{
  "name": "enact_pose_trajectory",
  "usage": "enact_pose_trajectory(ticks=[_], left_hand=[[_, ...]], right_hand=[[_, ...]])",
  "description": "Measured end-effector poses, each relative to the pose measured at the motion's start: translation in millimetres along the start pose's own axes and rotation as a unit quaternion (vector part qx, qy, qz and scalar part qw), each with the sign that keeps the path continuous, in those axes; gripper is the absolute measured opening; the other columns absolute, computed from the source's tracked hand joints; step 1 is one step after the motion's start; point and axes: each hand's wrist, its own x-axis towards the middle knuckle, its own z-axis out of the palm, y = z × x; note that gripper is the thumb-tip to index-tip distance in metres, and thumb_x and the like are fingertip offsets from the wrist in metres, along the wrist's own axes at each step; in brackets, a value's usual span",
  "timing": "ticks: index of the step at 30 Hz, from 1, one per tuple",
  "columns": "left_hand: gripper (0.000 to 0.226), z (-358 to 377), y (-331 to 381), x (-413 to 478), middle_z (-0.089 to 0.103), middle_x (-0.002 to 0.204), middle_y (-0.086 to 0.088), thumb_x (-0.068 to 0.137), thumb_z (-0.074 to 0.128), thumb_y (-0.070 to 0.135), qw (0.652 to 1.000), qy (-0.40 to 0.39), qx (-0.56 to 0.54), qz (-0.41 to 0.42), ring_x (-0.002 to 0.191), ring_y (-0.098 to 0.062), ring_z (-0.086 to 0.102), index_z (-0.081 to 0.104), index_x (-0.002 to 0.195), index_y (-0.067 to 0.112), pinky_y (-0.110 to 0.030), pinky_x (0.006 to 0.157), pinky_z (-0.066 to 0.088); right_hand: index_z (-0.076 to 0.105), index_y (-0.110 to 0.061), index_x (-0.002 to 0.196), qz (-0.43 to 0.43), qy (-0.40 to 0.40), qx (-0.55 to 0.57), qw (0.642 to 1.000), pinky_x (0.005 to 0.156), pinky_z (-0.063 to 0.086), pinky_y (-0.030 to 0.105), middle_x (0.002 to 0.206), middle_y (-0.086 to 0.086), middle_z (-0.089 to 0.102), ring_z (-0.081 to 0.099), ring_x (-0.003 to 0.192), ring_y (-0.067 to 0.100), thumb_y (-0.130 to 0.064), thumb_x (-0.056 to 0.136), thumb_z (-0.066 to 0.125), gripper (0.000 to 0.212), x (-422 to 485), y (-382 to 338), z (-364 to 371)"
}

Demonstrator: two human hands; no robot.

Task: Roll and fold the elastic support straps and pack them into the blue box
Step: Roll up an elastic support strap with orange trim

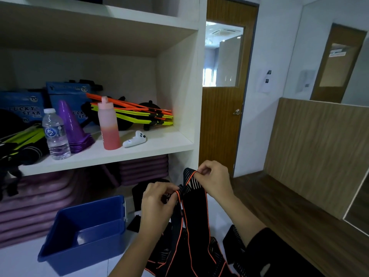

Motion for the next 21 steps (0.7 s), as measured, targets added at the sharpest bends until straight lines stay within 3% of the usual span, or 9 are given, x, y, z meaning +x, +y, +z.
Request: enact_pose_trajectory(ticks=[2,5,11,14,18,21], left_hand=[[0.012,-0.3,4.3,3.7,0.063,0.078,0.019,0.074,0.061,0.026,1.0,0.007,0.0,0.018,0.082,-0.001,0.053,0.064,0.083,0.033,-0.037,0.072,0.05],[0.014,-2.1,11.0,9.0,0.063,0.076,0.019,0.073,0.055,0.031,0.999,0.025,0.005,0.042,0.081,-0.002,0.053,0.065,0.083,0.033,-0.042,0.071,0.05],[0.011,0.7,14.2,22.7,0.058,0.087,0.009,0.074,0.064,0.022,0.995,0.027,0.061,0.073,0.085,-0.007,0.046,0.068,0.083,0.026,-0.027,0.073,0.045],[0.02,2.7,12.1,32.1,0.057,0.102,0.002,0.071,0.073,0.01,0.995,0.037,0.081,0.048,0.094,-0.012,0.048,0.066,0.087,0.019,-0.027,0.077,0.046],[0.02,-0.4,14.9,41.8,0.064,0.092,0.005,0.077,0.068,0.008,0.998,0.007,0.058,0.023,0.085,-0.012,0.06,0.058,0.093,0.015,-0.031,0.074,0.051],[0.021,-1.5,15.6,44.5,0.065,0.093,0.006,0.082,0.063,0.009,0.998,-0.013,0.055,0.013,0.084,-0.009,0.062,0.055,0.1,0.015,-0.026,0.074,0.051]], right_hand=[[0.065,-0.015,0.069,0.0,0.005,0.016,1.0,0.06,0.052,0.028,0.066,-0.005,0.063,0.059,0.063,0.008,-0.019,0.073,0.07,0.008,2.4,-6.5,1.3],[0.062,-0.014,0.074,-0.006,0.015,0.022,1.0,0.055,0.048,0.023,0.066,-0.005,0.062,0.059,0.063,0.007,-0.018,0.076,0.069,0.008,7.1,-13.8,2.0],[0.071,-0.023,0.093,0.014,-0.049,0.105,0.993,0.06,0.046,0.006,0.08,-0.005,0.067,0.062,0.074,0.001,-0.017,0.08,0.067,0.015,13.5,-29.3,0.6],[0.072,-0.024,0.099,0.03,-0.107,0.133,0.985,0.075,0.053,0.017,0.093,-0.003,0.069,0.064,0.086,0.005,-0.016,0.083,0.065,0.02,12.1,-35.5,-1.9],[0.069,-0.021,0.109,0.045,-0.17,0.17,0.969,0.092,0.052,0.028,0.102,-0.005,0.065,0.06,0.098,0.005,-0.007,0.086,0.06,0.029,8.7,-43.1,-5.9],[0.067,-0.02,0.115,0.049,-0.175,0.173,0.968,0.097,0.05,0.03,0.105,-0.004,0.064,0.06,0.103,0.008,-0.006,0.086,0.06,0.033,6.4,-44.0,-7.0]])
